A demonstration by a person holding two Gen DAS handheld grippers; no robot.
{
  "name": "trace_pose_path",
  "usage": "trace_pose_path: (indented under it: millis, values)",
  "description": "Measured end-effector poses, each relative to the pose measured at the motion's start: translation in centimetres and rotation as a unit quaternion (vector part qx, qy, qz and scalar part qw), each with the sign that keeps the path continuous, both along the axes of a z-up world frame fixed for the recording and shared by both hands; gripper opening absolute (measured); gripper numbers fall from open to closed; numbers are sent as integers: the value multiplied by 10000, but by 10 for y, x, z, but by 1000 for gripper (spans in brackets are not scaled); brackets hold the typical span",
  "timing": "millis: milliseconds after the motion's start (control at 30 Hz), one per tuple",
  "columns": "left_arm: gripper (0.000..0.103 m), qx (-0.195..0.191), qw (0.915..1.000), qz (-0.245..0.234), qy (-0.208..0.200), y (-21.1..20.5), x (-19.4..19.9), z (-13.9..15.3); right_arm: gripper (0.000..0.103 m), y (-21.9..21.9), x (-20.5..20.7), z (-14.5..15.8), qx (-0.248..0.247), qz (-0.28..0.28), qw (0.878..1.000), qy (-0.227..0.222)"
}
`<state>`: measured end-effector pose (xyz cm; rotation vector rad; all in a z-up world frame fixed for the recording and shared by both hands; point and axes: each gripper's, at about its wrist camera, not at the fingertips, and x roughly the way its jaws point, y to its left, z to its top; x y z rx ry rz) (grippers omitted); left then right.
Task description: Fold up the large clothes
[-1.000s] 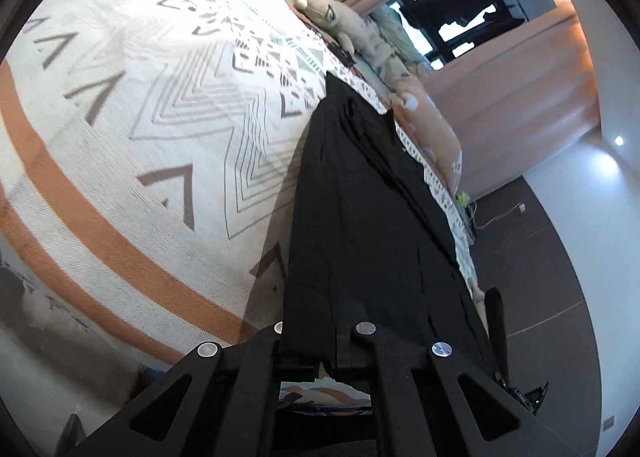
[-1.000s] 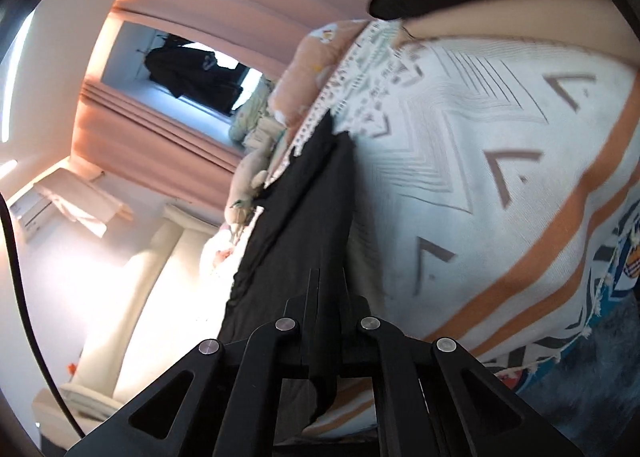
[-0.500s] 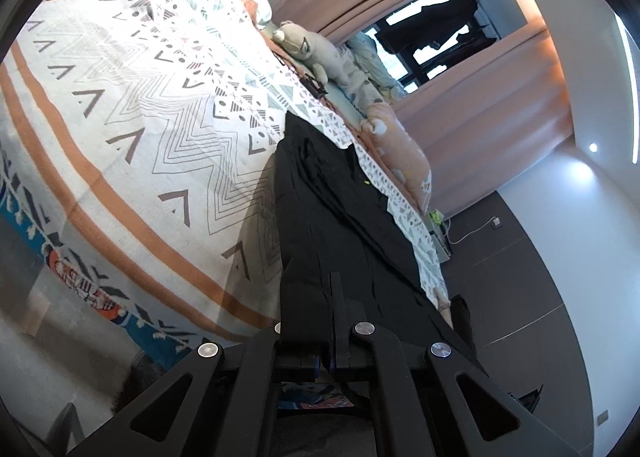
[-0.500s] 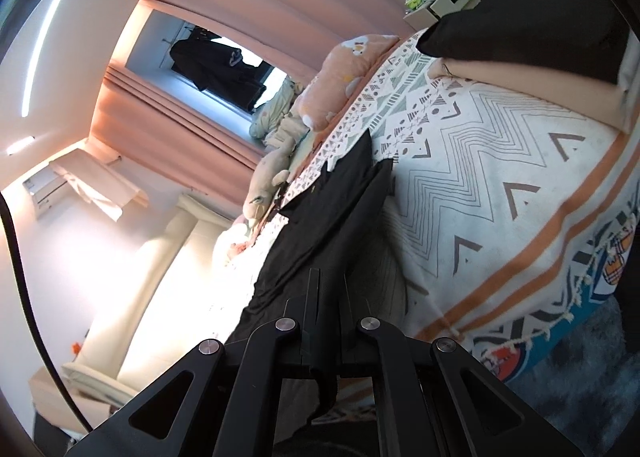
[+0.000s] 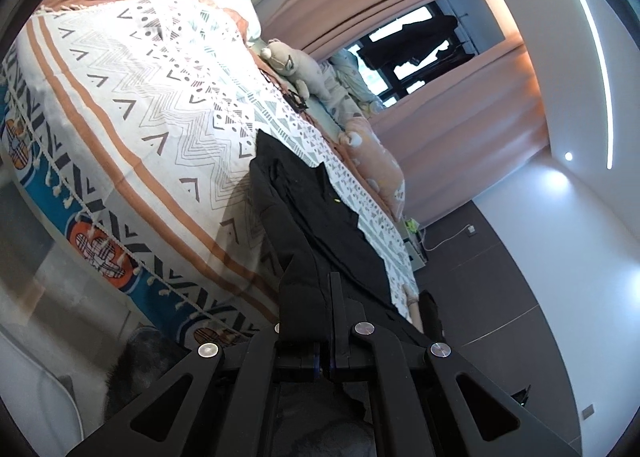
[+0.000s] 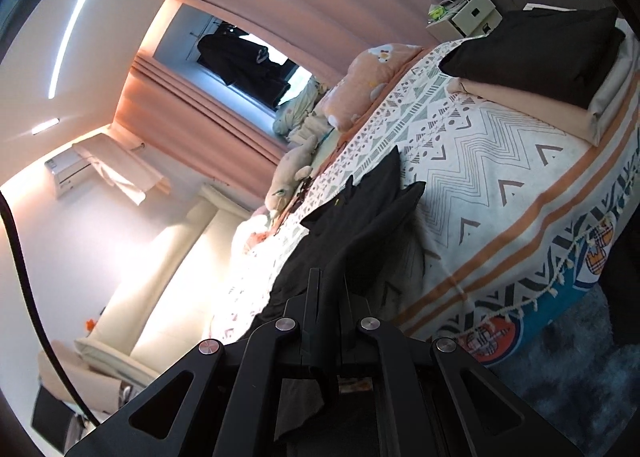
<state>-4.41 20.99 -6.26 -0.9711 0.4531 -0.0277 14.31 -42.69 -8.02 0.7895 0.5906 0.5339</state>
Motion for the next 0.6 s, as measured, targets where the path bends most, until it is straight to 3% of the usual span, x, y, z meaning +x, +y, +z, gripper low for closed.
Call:
trace_pose_path:
  millis: [367, 600]
  values:
    - [1, -171, 9986, -15, -495, 1, -23, 43, 5, -7, -13, 38, 153, 35, 9993, -349]
    - [1, -152, 9973, 58, -711, 15, 2, 67, 5, 7, 18, 72, 168, 22, 9980, -614]
